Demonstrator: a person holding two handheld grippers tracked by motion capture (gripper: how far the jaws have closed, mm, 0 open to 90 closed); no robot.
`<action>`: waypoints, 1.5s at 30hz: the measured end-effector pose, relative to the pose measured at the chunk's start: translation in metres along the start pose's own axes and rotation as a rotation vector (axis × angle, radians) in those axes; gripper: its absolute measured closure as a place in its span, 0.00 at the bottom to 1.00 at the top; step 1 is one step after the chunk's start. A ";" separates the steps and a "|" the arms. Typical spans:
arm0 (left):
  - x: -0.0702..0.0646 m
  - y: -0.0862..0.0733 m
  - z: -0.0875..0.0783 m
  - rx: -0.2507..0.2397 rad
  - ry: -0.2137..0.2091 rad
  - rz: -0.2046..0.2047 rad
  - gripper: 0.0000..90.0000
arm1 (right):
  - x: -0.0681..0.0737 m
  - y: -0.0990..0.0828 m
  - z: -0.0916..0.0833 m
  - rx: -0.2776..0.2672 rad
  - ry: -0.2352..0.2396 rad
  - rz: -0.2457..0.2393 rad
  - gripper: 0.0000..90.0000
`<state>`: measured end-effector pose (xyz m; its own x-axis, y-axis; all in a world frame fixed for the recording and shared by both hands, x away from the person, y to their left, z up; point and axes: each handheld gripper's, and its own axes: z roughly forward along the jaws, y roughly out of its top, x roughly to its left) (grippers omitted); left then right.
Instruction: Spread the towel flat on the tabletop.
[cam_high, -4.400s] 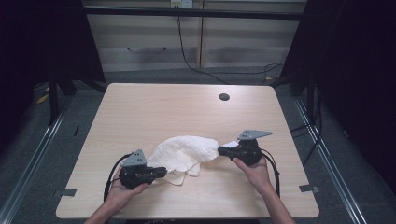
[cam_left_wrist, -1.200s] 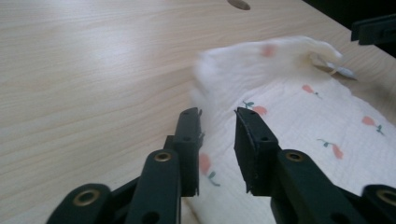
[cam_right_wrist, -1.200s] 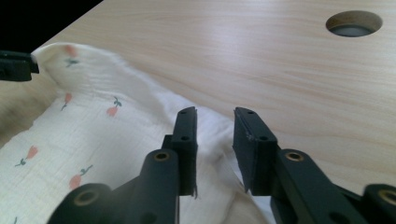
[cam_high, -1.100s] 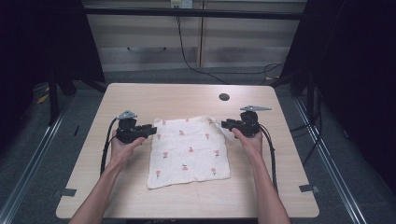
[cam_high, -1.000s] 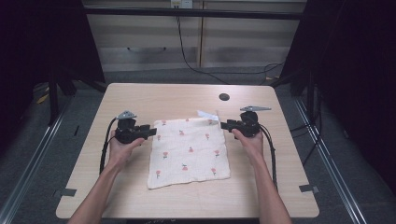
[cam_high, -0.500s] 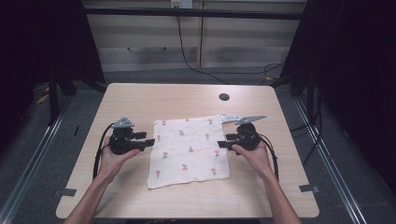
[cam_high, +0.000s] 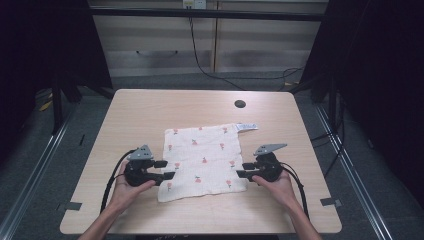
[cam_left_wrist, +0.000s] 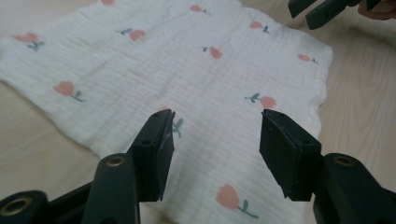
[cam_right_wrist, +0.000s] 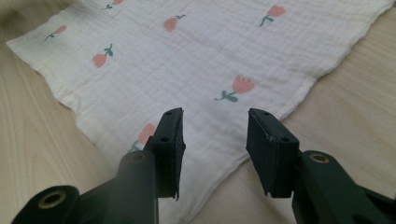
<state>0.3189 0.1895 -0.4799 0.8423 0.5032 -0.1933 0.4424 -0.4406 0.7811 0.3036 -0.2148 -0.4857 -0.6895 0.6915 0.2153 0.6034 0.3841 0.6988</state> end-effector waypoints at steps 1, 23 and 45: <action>-0.001 -0.003 0.005 0.009 -0.015 -0.012 0.49 | 0.000 0.000 0.002 0.000 0.002 0.004 0.63; 0.007 -0.016 0.017 0.087 0.092 0.050 0.90 | 0.012 -0.011 0.009 0.072 -0.057 -0.052 0.98; -0.027 -0.026 0.007 0.131 0.046 0.060 0.95 | 0.035 -0.039 -0.013 0.086 0.034 -0.028 1.00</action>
<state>0.2867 0.1827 -0.4993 0.8548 0.5052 -0.1188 0.4307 -0.5628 0.7055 0.2510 -0.2131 -0.4965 -0.7189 0.6593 0.2204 0.6150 0.4553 0.6438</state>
